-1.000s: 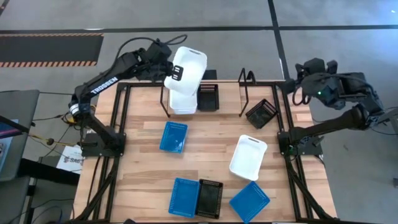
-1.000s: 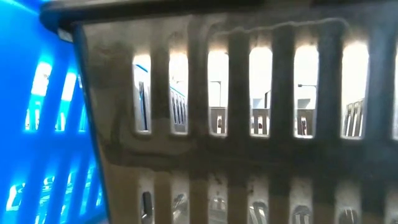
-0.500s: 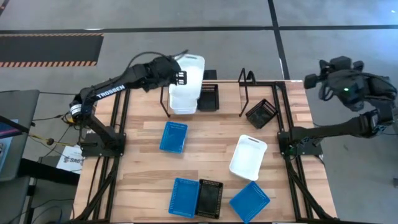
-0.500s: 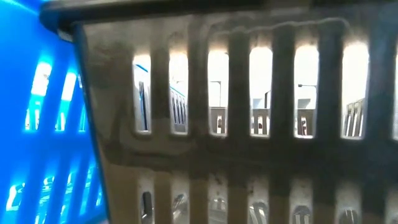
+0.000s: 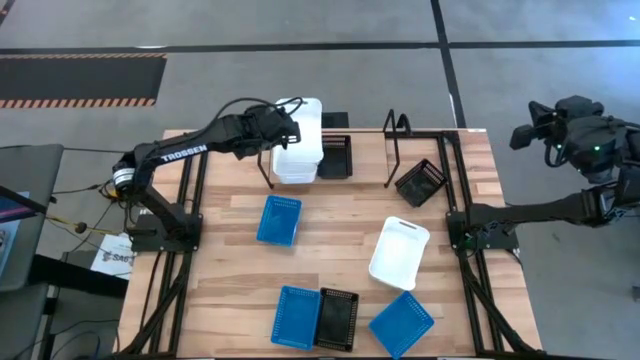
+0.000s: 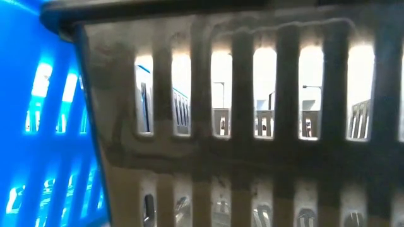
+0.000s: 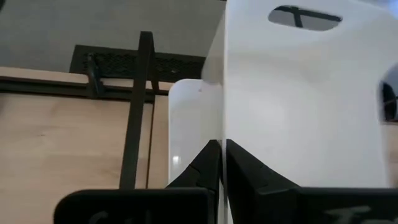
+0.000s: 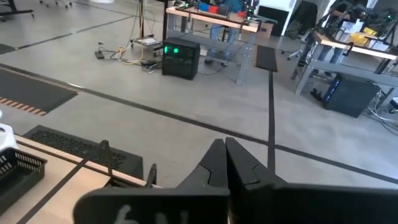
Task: Stack baskets on shelf by color
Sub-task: Stack the left white bin on top of the white bin on the shelf
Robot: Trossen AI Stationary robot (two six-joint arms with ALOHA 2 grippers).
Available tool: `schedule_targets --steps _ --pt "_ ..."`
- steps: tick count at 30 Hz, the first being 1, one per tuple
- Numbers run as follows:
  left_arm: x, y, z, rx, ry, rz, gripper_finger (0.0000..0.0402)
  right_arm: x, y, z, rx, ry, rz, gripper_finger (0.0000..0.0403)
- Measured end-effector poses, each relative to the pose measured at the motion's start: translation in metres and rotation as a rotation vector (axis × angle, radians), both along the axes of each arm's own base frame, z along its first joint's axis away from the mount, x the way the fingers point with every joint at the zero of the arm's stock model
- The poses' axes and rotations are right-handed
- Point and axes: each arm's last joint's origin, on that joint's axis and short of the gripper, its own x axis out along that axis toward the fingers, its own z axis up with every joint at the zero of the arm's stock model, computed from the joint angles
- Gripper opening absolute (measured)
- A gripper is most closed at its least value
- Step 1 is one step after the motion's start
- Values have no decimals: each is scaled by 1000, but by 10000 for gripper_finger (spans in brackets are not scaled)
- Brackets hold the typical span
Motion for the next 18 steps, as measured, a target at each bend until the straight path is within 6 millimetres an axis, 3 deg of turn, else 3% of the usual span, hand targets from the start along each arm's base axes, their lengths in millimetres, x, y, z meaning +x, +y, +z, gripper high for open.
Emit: schedule_targets --steps 18 --pt "-5 -4 -4 -8 31 64 0 0 0 0 -3 20 6 1"
